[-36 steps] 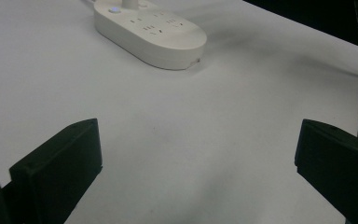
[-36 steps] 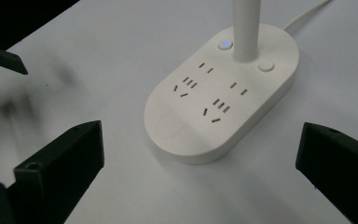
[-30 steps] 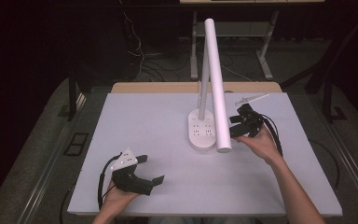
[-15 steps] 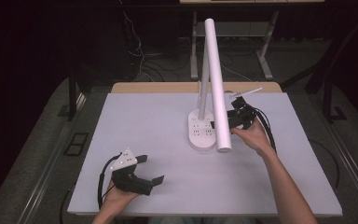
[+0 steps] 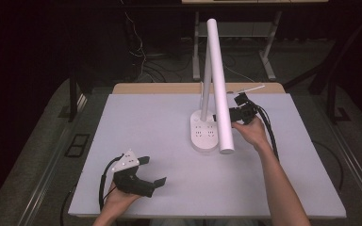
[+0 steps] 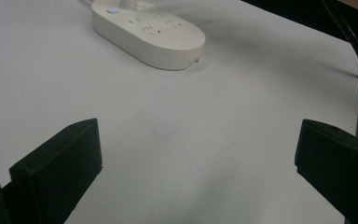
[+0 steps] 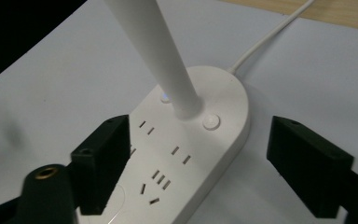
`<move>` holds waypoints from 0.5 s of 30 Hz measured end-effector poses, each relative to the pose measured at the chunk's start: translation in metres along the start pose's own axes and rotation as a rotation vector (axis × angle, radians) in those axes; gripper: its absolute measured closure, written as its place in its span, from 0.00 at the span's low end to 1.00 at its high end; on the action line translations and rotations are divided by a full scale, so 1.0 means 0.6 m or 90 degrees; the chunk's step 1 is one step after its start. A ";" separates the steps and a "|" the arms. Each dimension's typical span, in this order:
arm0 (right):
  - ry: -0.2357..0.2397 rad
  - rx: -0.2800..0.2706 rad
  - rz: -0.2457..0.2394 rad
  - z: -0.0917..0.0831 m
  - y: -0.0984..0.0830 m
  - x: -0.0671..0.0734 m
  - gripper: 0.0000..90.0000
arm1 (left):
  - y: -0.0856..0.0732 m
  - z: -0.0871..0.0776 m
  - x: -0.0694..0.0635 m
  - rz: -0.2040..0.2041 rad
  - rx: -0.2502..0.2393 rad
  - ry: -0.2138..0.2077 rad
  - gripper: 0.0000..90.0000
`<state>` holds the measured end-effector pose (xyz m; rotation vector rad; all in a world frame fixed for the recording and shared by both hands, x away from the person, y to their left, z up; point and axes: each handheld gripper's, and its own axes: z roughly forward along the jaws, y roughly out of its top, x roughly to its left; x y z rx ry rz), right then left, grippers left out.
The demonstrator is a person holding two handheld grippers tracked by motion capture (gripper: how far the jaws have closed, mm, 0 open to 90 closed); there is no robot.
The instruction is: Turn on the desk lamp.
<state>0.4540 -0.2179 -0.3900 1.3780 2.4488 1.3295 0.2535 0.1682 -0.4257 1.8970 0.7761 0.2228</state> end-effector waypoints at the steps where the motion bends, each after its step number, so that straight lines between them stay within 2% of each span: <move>1: -0.001 -0.002 0.002 0.001 0.000 -0.002 0.27 | 0.000 0.000 0.000 0.000 0.000 0.000 0.00; 2: -0.001 -0.002 0.008 0.004 0.000 -0.006 0.30 | 0.000 0.000 0.000 0.000 0.000 0.000 0.00; 6: 0.000 0.000 0.012 0.008 0.001 -0.009 0.34 | 0.000 0.000 0.001 0.002 0.000 0.002 0.00; 11: 0.003 0.004 0.008 0.022 -0.001 -0.014 0.46 | 0.000 0.001 0.002 0.002 0.002 0.002 0.00; 15: 0.004 -0.001 0.011 0.032 -0.003 -0.017 0.51 | 0.000 0.002 0.002 0.005 0.001 0.001 0.00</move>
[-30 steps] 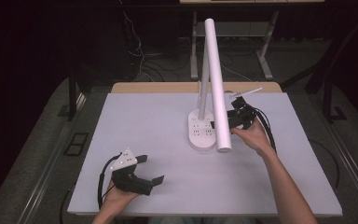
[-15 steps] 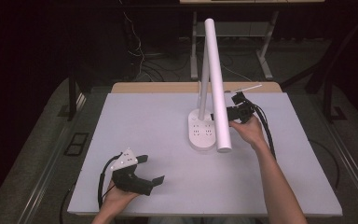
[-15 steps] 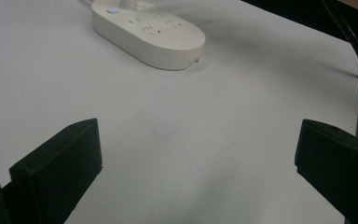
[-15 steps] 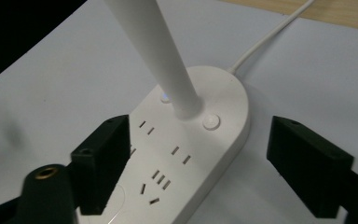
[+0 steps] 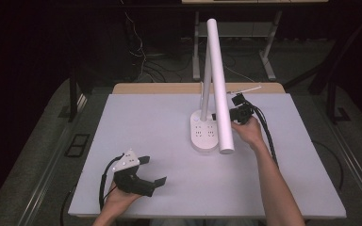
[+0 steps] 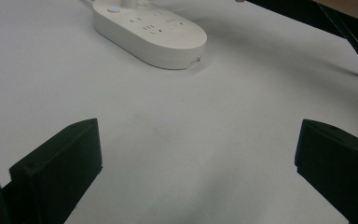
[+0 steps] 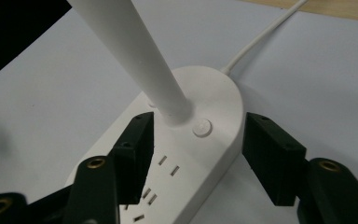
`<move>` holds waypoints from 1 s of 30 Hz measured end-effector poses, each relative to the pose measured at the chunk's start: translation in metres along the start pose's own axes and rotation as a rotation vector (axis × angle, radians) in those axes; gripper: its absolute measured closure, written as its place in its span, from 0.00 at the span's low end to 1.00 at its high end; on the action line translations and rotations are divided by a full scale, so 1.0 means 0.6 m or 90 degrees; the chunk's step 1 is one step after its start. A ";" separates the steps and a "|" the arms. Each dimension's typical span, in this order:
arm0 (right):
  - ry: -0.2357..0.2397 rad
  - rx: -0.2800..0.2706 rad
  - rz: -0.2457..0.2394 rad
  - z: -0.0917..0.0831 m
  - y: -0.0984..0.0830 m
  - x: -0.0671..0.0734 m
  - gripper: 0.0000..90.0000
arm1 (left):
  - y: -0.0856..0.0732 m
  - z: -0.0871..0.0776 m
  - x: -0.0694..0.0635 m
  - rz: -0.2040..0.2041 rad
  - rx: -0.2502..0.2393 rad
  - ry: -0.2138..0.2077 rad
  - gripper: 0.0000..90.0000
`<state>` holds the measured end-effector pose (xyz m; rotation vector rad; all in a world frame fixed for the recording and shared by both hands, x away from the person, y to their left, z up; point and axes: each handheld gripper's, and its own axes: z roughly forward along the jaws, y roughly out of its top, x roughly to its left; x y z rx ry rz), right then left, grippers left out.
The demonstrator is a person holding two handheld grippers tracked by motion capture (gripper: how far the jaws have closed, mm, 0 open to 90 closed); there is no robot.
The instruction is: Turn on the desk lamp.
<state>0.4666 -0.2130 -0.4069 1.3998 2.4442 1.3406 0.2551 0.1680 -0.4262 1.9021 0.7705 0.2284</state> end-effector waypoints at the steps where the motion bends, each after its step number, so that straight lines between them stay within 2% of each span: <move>1: 0.000 0.000 0.000 0.000 0.000 0.000 0.51 | 0.000 0.000 0.000 0.000 0.000 0.000 0.00; 13: 0.018 -0.015 0.007 0.030 -0.005 0.004 0.68 | 0.000 -0.001 0.000 -0.002 -0.002 0.000 0.00; 16: 0.014 -0.018 0.010 0.033 -0.005 0.003 0.72 | 0.000 -0.001 0.001 -0.001 -0.001 0.001 0.00; 22: 0.011 -0.026 0.013 0.040 -0.006 -0.003 0.87 | 0.000 -0.001 0.002 0.001 0.001 0.001 0.00; 30: 0.007 -0.023 0.011 0.050 -0.004 -0.006 0.95 | 0.000 -0.001 0.002 -0.001 0.000 0.002 0.00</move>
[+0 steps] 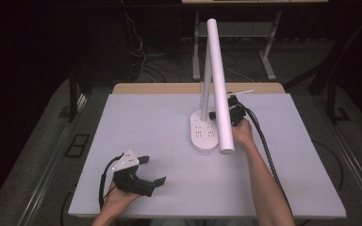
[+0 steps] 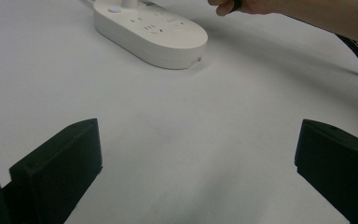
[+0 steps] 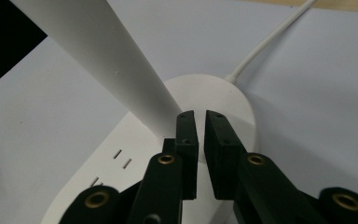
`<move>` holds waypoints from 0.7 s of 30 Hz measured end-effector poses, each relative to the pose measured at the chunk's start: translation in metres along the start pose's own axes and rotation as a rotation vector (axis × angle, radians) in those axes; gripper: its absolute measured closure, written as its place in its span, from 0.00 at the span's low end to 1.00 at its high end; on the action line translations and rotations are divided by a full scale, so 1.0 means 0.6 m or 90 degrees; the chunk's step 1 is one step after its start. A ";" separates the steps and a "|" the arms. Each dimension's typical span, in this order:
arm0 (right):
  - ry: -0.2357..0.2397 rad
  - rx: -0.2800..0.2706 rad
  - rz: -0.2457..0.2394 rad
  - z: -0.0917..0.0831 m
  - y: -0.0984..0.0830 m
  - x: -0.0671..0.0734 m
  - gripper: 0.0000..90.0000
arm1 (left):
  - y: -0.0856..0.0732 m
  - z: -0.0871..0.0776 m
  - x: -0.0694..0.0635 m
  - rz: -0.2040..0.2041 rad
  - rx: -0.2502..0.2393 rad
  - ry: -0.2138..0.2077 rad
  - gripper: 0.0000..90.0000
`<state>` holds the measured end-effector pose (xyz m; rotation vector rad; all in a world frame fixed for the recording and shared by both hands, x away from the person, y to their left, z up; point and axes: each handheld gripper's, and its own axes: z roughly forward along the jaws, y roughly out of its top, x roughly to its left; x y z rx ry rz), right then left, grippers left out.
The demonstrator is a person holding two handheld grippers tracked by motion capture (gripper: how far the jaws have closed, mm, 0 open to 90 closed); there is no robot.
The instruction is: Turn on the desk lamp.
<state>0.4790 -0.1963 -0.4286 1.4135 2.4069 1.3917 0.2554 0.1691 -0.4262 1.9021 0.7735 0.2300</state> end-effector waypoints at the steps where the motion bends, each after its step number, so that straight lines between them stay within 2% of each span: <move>1: 0.000 0.001 0.000 0.002 0.000 0.000 0.97 | 0.000 0.000 0.000 0.001 0.000 0.000 0.00; 6: -0.003 0.005 0.009 0.008 -0.003 -0.002 1.00 | 0.000 0.000 0.001 0.001 0.000 0.000 0.00; 21: -0.012 0.000 -0.006 0.011 -0.006 0.002 1.00 | -0.001 0.001 -0.002 0.005 0.004 0.000 0.00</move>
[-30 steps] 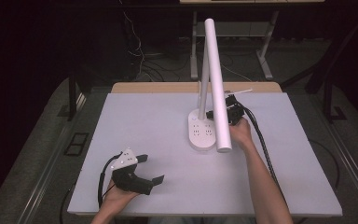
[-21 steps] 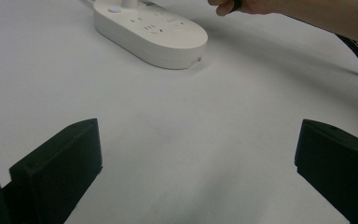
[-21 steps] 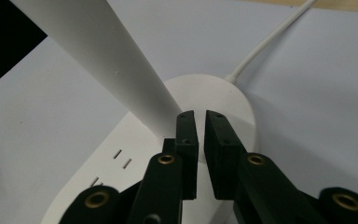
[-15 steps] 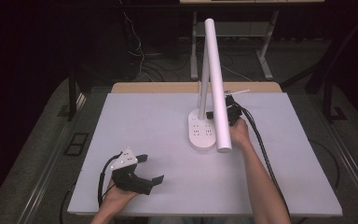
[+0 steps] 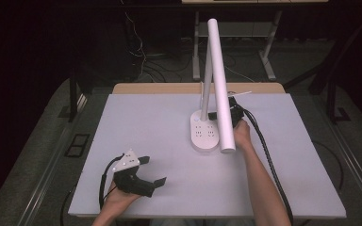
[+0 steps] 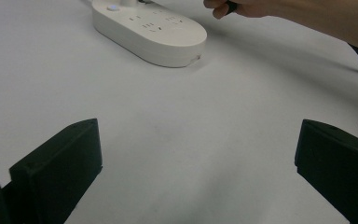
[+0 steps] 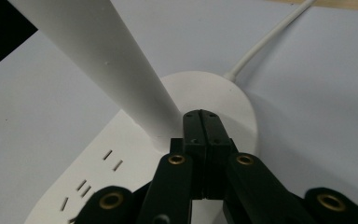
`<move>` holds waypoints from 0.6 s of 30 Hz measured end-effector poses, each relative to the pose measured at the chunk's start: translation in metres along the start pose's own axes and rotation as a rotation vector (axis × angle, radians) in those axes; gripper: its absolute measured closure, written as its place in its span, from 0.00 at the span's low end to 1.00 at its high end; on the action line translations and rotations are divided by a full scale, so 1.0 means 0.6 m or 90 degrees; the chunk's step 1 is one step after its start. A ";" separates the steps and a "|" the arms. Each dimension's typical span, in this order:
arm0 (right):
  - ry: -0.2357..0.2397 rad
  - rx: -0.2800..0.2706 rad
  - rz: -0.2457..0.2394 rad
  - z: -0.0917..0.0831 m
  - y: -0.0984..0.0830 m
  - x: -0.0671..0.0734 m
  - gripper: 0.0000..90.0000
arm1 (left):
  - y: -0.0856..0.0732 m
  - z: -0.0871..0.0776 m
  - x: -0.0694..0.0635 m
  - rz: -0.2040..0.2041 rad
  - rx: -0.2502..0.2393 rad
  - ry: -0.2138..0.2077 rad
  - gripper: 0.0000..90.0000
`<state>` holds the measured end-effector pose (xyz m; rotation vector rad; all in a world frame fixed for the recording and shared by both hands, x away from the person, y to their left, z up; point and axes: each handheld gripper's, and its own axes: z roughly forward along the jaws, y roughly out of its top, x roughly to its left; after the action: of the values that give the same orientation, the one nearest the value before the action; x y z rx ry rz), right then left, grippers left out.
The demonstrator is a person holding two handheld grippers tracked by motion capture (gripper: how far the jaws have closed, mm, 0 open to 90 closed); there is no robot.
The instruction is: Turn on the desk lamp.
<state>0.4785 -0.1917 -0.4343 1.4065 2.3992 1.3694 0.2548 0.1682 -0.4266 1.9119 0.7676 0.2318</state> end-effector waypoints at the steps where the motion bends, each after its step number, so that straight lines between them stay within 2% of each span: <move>1: 0.000 0.001 0.000 0.000 0.000 0.000 1.00 | 0.000 0.000 0.000 0.001 0.001 0.000 0.00; 7: 0.000 0.001 0.000 0.001 -0.001 0.000 1.00 | 0.000 0.000 0.000 0.001 0.001 0.000 0.00; 9: -0.013 0.006 -0.004 0.000 0.002 0.006 1.00 | 0.000 0.000 0.001 -0.001 -0.001 0.000 0.00; 18: -0.015 0.007 0.000 -0.006 0.003 0.000 1.00 | 0.000 0.000 0.002 -0.001 0.001 0.001 0.00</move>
<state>0.4781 -0.1939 -0.4307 1.4172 2.3962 1.3333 0.2558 0.1687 -0.4269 1.9131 0.7707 0.2311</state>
